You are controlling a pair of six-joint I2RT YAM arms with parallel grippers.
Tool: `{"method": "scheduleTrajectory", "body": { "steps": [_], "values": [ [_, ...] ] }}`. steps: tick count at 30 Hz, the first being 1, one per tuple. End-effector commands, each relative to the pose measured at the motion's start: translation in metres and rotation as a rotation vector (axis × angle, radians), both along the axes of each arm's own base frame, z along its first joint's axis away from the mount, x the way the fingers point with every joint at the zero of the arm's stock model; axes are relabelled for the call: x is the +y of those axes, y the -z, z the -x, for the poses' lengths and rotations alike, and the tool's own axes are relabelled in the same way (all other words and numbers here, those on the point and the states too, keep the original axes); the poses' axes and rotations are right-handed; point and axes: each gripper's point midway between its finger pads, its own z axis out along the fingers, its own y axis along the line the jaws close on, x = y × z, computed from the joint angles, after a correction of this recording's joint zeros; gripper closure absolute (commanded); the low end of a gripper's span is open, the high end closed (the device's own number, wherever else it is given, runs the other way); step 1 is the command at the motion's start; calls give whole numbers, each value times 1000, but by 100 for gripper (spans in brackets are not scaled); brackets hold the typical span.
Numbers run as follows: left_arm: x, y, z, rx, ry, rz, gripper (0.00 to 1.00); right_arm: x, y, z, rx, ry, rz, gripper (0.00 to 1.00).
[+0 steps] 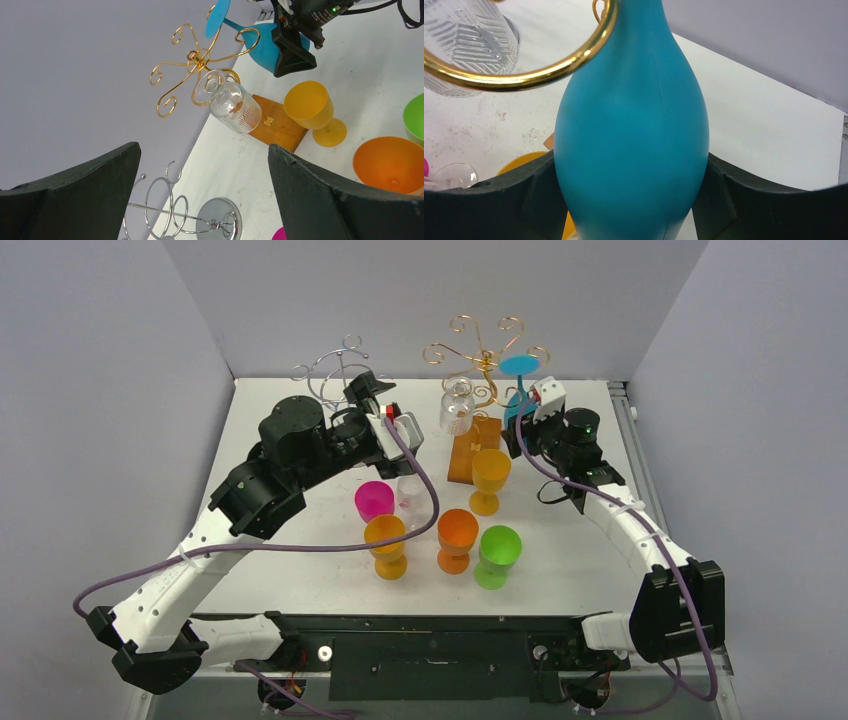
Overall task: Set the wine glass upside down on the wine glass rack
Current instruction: Turn the wine glass upside down at the wine rack.
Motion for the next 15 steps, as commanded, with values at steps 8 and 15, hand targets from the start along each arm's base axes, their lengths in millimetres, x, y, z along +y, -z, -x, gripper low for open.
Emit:
{"method": "scheduleTrajectory", "body": {
  "steps": [8,15],
  "values": [
    [5,-26,1,-29,-16,62,3,11,-13,-7,-114,-85,72,45],
    [3,-28,0,-29,-12,65,3,17,-3,-5,-97,-116,89,45]
  ]
}}
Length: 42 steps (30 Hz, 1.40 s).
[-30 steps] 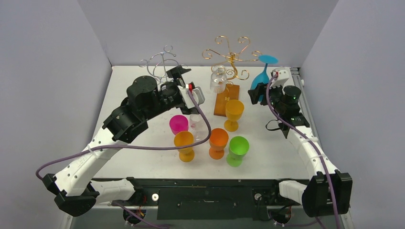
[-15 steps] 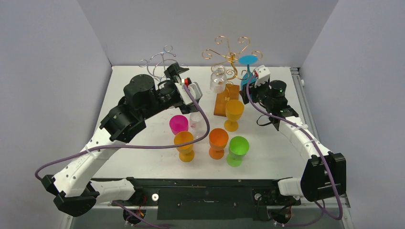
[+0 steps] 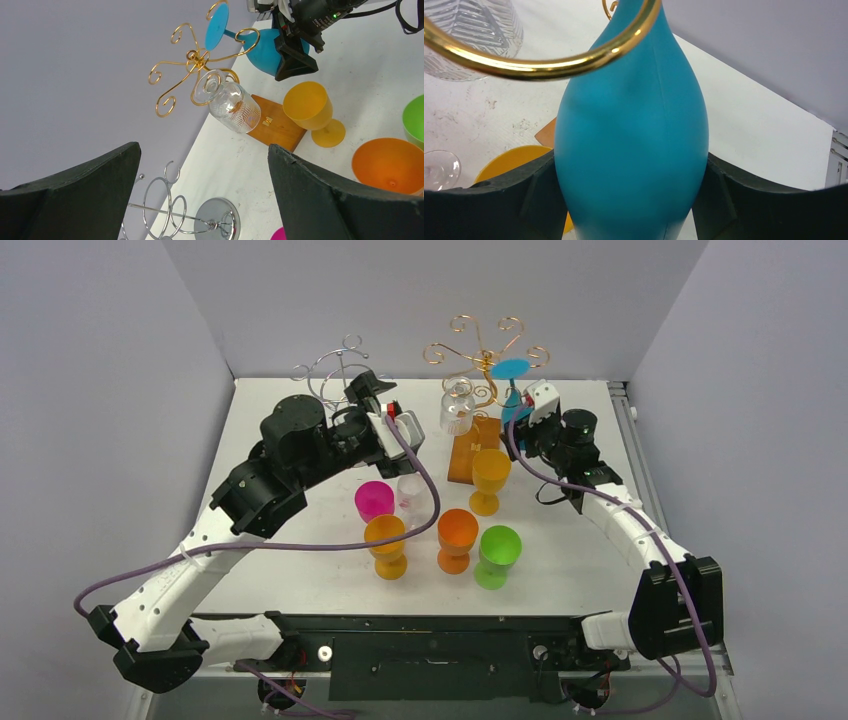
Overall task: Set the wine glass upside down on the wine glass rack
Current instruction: Turn the wine glass upside down at the wine rack.
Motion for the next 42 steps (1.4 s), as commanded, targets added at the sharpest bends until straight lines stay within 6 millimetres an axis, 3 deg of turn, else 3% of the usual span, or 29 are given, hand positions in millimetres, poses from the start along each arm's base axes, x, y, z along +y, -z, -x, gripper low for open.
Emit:
{"method": "scheduleTrajectory", "body": {
  "steps": [1,13,25,33,42],
  "values": [
    [4,-29,1,-40,-10,60,3,14,-11,-1,-63,-68,10,45],
    [5,-33,1,-47,-14,64,3,14,2,11,-60,-64,13,46],
    [4,-33,2,-47,-11,60,3,13,1,22,-78,-60,-7,46],
    [2,-35,2,-43,-6,66,3,32,-16,15,-110,-116,-61,47],
    [4,-35,1,-48,-12,62,3,43,-10,25,-100,-149,-123,49]
  ]
}}
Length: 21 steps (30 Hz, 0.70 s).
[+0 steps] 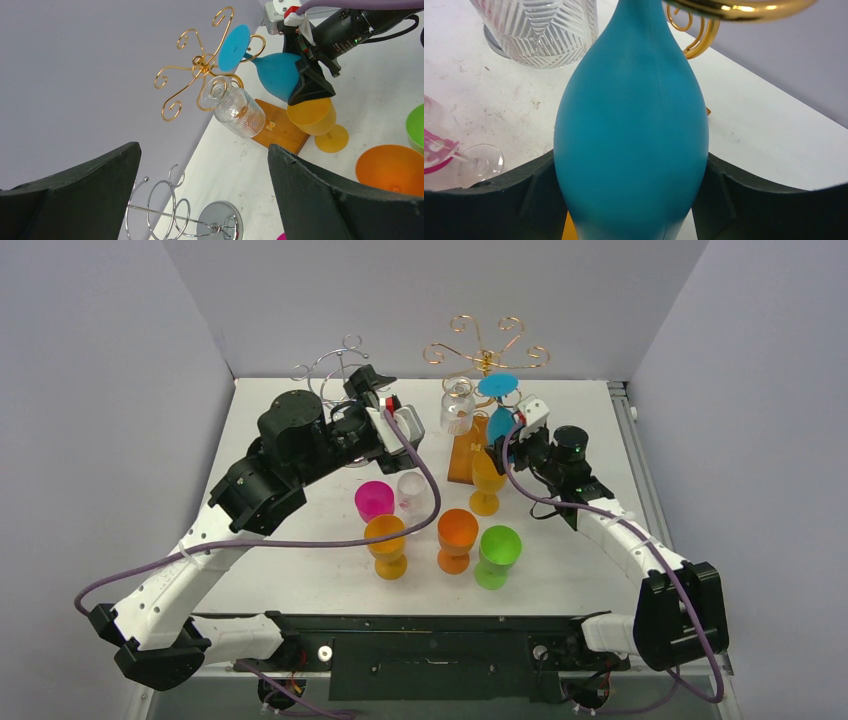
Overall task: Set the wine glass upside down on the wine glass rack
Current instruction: Turn the wine glass upside down at the wine rack.
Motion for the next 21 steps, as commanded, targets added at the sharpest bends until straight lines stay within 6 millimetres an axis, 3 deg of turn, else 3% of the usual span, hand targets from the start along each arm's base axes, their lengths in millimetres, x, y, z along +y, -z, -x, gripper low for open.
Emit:
{"method": "scheduleTrajectory", "body": {
  "steps": [1,9,21],
  "values": [
    [4,-25,3,-40,-5,48,3,11,-23,2,-83,-38,-73,49],
    [3,-24,3,-42,-4,46,3,8,-20,13,-89,-15,-132,49],
    [2,-20,2,-38,-3,39,3,-13,-38,11,-134,84,-287,48]
  ]
}}
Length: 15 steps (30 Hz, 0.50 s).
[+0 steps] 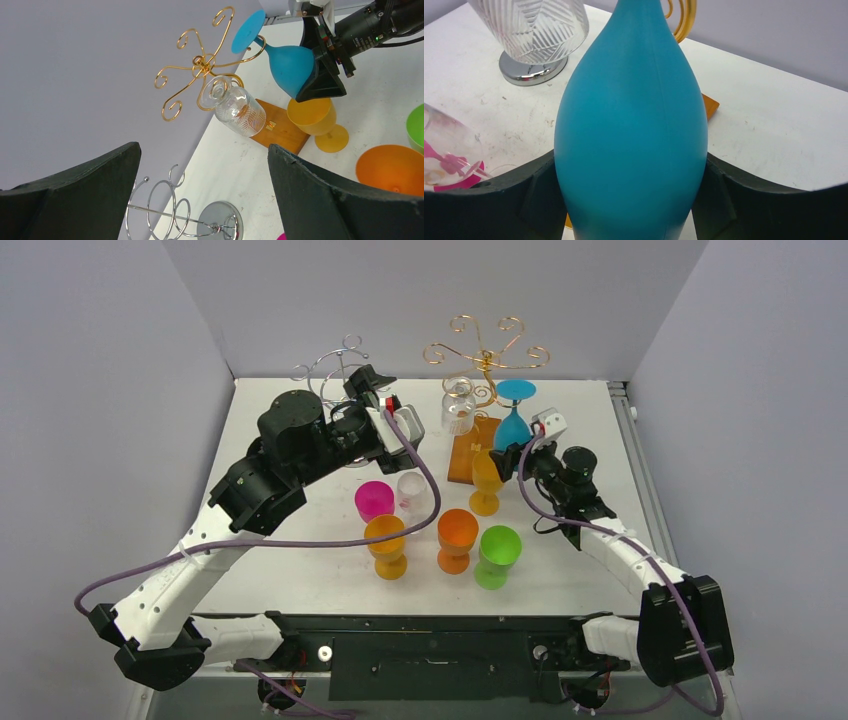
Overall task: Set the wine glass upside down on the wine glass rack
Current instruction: Turn the wine glass upside down at the wine rack.
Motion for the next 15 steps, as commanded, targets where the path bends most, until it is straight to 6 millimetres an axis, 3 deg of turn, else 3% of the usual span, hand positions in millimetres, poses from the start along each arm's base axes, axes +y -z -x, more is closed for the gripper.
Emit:
{"method": "scheduleTrajectory", "body": {
  "steps": [1,4,6,7,15],
  "values": [
    [2,-20,2,-39,-3,40,3,-7,-45,-6,-130,38,-120,48],
    [3,-21,2,-42,-5,41,3,-10,-40,-11,-95,67,-137,42],
    [3,-21,2,-47,-7,45,4,-10,-37,-13,-82,73,-138,25],
    [3,-23,2,-52,-7,50,4,-11,-36,-13,-78,76,-139,22],
    [-1,-24,-1,-42,-4,59,4,-21,-39,-10,-58,105,-159,21]
  ]
}}
